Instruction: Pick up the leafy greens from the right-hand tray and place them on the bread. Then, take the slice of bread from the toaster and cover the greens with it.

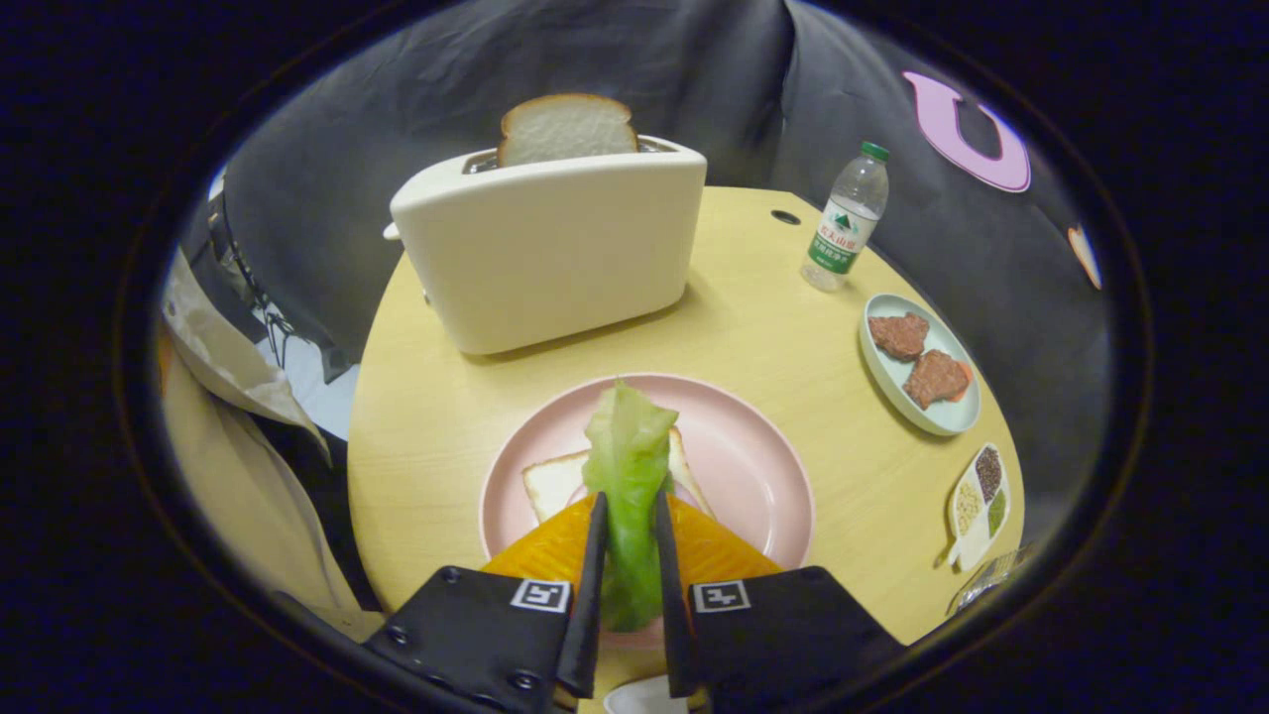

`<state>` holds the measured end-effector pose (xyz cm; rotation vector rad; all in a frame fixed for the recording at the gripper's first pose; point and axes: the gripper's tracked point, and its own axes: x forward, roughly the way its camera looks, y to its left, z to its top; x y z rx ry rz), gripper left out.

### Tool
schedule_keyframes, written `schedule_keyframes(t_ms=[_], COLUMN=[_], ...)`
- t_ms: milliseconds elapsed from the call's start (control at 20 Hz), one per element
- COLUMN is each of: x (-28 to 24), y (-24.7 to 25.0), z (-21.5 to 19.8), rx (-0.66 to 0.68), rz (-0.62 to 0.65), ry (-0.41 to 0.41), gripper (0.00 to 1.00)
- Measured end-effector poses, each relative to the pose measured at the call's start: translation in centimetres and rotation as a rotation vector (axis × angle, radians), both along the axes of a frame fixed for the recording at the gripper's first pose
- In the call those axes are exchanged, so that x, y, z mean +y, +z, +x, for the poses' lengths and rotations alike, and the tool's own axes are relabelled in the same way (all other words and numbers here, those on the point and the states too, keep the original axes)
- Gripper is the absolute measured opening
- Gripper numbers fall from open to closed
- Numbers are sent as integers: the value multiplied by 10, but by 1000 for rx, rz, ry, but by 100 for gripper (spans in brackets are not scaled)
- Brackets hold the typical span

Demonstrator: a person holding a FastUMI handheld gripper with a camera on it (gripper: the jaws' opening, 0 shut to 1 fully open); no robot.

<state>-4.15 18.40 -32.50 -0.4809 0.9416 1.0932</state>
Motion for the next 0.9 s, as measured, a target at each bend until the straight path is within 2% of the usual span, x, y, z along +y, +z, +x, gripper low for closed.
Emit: schedule_keyframes(t_ms=[350,550,900], x=[-4,1,34], y=[8,27,88], z=[4,9,20], rx=[-34,-55,-63], rz=[-25,-20,65], ry=[-33,-87,-237], gripper=[73,100,99])
